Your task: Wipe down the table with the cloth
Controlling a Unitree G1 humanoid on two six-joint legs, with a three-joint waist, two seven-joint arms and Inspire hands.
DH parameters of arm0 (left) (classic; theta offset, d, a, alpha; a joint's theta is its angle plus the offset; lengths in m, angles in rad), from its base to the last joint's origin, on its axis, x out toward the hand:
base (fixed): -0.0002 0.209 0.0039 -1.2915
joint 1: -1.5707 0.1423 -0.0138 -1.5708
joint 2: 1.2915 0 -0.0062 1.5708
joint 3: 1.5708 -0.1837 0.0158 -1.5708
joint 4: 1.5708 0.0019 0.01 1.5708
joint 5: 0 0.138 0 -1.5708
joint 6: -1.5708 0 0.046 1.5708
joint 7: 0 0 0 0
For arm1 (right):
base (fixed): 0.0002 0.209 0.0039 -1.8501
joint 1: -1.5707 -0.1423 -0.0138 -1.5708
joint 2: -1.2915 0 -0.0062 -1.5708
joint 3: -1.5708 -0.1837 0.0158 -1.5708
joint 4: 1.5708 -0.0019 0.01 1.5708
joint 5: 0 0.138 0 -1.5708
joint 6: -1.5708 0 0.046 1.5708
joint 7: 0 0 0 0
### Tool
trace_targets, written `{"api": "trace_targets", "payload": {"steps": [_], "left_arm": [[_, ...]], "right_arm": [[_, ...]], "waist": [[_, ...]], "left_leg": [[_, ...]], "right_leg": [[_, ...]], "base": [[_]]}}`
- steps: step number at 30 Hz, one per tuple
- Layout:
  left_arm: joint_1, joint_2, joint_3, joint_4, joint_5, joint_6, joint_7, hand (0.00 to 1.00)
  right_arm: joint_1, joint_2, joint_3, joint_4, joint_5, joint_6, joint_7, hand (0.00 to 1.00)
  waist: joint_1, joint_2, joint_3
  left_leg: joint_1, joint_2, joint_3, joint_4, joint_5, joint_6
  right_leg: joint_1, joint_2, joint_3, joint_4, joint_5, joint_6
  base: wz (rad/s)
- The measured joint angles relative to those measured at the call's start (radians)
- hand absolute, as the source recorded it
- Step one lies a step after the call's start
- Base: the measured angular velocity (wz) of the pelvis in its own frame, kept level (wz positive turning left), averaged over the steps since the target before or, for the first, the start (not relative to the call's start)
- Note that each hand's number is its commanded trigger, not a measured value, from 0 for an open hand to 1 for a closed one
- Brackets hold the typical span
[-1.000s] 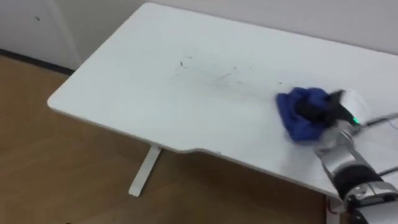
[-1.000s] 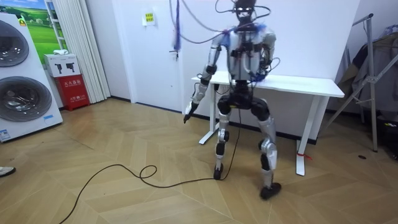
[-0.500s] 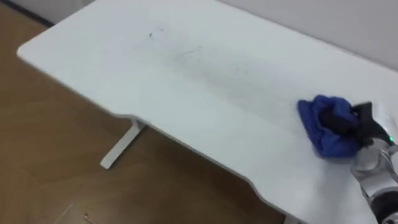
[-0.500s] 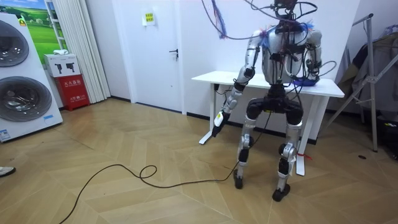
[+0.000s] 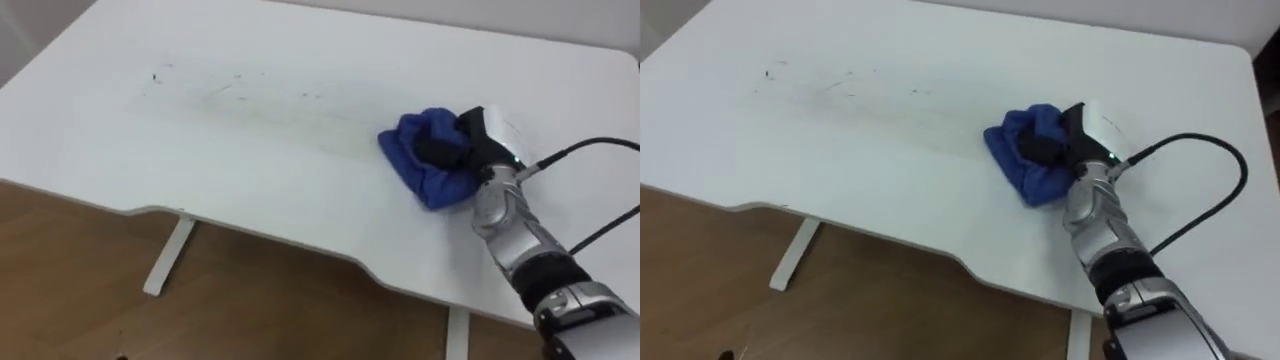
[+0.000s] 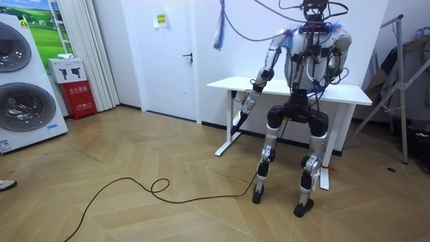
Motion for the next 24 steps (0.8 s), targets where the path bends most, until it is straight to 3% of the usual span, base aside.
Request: {"api": "trace_targets", "payload": {"steps": [1,3,5,8,10,12,14,15,16,17,18,20,23,24], "left_arm": [[0.021,0.001,0.001,-0.01,0.001,0.0,0.012,0.0],[0.077,0.006,0.008,-0.04,0.009,-0.003,0.017,0.0],[0.097,0.002,0.049,-0.046,0.051,-0.003,0.018,0.0],[0.11,0.008,0.073,-0.057,0.079,-0.005,0.029,0.0],[0.1,0.011,0.071,-0.057,0.078,-0.006,0.032,0.0],[0.079,-0.001,0.071,-0.058,0.088,-0.006,0.044,0.0],[0.049,-0.021,0.057,-0.057,0.095,-0.001,0.045,0.0],[0.043,-0.022,0.047,-0.056,0.096,-0.001,0.045,0.0],[0.033,-0.023,0.029,-0.057,0.099,0.003,0.045,0.0],[0.015,-0.025,0.015,-0.057,0.099,0.009,0.04,0.0],[0.006,-0.027,0.015,-0.057,0.099,0.01,0.037,0.0],[-0.022,-0.032,0.016,-0.057,0.094,0.01,0.017,0.0],[-0.007,-0.029,0.015,-0.058,0.09,0.017,0.016,0.0],[0.004,-0.028,0.016,-0.058,0.091,0.022,0.015,0.0]], "right_arm": [[0.049,0.0,-0.026,0.002,-0.003,-0.026,-0.031,1.0],[0.183,-0.006,-0.125,0.005,-0.015,-0.083,-0.091,1.0],[0.268,-0.022,-0.219,0.0,-0.016,-0.098,-0.12,1.0],[0.336,-0.063,-0.296,-0.006,0.008,-0.097,-0.143,1.0],[0.338,-0.075,-0.297,-0.013,0.027,-0.089,-0.143,1.0],[0.309,-0.074,-0.29,-0.027,0.028,-0.057,-0.139,1.0],[0.221,-0.057,-0.239,-0.043,0.027,0.035,-0.104,1.0],[0.197,-0.056,-0.204,-0.055,0.027,0.061,-0.092,1.0],[0.131,-0.043,-0.121,-0.074,0.023,0.105,-0.056,1.0],[0.052,-0.022,-0.021,-0.076,0.007,0.128,-0.012,1.0],[0.014,-0.017,0.021,-0.079,-0.017,0.133,0.016,1.0],[-0.107,0.046,0.117,-0.083,-0.068,0.127,0.096,1.0],[-0.174,0.056,0.133,-0.063,-0.091,0.093,0.121,1.0],[-0.175,0.054,0.119,-0.057,-0.098,0.084,0.122,1.0]], "waist": [[-0.031,-0.008,-0.0001],[-0.109,-0.029,-0.009],[-0.128,-0.041,-0.0166],[-0.139,-0.037,-0.0182],[-0.141,-0.032,-0.0182],[-0.132,-0.027,-0.0177],[-0.092,-0.014,-0.016],[-0.074,-0.014,-0.0163],[-0.038,-0.017,-0.0156],[-0.009,-0.014,-0.0064],[0.0,-0.015,-0.0066],[0.048,-0.018,0.0014],[0.101,-0.035,0.0055],[0.097,-0.038,0.0065]], "left_leg": [[0.01,-0.012,-0.013,-0.003,0.002,0.003],[0.038,-0.03,-0.036,-0.009,0.003,0.01],[0.054,-0.041,-0.038,-0.02,-0.002,0.022],[0.06,-0.046,-0.037,-0.026,-0.009,0.033],[0.056,-0.044,-0.033,-0.025,-0.008,0.033],[0.047,-0.041,-0.028,-0.031,-0.001,0.032],[0.049,-0.032,0.005,-0.051,0.013,0.027],[0.048,-0.027,0.022,-0.058,0.018,0.024],[0.049,-0.021,0.036,-0.072,0.026,0.02],[0.046,-0.018,0.034,-0.077,0.029,0.017],[0.038,-0.016,0.033,-0.081,0.033,0.015],[0.028,-0.007,0.024,-0.094,0.044,0.006],[0.012,-0.01,-0.037,-0.101,0.059,0.005],[0.003,-0.012,-0.057,-0.098,0.06,0.006]], "right_leg": [[0.032,-0.011,-0.021,-0.019,-0.005,0.01],[0.116,-0.022,-0.076,-0.086,0.007,0.034],[0.145,-0.027,-0.082,-0.111,0.014,0.048],[0.166,-0.03,-0.091,-0.12,0.033,0.053],[0.158,-0.028,-0.092,-0.119,0.037,0.048],[0.139,-0.025,-0.089,-0.117,0.043,0.04],[0.106,-0.016,-0.072,-0.112,0.056,0.025],[0.092,-0.012,-0.061,-0.109,0.06,0.02],[0.065,-0.004,-0.056,-0.102,0.069,0.007],[0.047,0.005,-0.064,-0.101,0.076,-0.005],[0.037,0.008,-0.065,-0.101,0.077,-0.009],[0.024,0.02,-0.075,-0.104,0.077,-0.017],[0.032,0.016,-0.139,-0.109,0.075,-0.018],[0.037,0.014,-0.154,-0.112,0.075,-0.018]], "base": [[0.68],[0.75],[0.23],[-0.01],[-0.11],[-0.19],[-0.51],[-0.77],[-0.79],[-0.65],[-0.31],[0.07],[0.56],[0.79]]}}
